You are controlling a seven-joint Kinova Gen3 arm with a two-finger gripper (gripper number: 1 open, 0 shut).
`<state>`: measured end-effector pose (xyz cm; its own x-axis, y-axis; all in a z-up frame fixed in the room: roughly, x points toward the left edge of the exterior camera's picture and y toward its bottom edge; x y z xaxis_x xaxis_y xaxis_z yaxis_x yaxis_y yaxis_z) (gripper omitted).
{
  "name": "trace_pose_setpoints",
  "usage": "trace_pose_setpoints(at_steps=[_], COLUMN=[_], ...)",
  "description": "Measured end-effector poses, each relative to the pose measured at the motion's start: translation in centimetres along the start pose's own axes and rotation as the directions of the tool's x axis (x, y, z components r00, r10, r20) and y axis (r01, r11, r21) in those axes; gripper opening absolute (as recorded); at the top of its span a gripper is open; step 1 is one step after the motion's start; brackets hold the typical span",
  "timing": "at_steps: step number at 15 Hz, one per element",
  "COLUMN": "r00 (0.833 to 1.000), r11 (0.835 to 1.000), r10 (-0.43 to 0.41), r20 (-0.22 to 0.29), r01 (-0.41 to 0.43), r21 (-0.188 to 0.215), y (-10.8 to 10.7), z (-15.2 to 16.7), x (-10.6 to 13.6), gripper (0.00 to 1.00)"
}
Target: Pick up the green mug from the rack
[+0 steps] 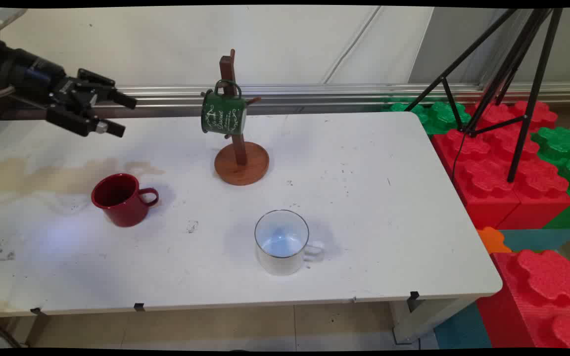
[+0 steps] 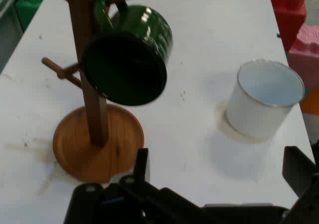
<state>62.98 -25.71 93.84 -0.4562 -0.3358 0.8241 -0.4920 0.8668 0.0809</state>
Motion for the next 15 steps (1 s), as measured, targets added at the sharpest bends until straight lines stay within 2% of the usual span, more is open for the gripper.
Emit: trace_pose_setpoints(at_steps=[9, 15], r00=[0.997, 0.993], r11=[1.0, 0.998], r10=[-0.029, -0.055], r20=[-0.072, -0.101], r01=[0.029, 0.055], r21=[-0.001, -0.008], y=[-1.7, -2.7], z=[3.7, 6.2], x=[1.4, 1.5], gripper=[1.0, 1.0])
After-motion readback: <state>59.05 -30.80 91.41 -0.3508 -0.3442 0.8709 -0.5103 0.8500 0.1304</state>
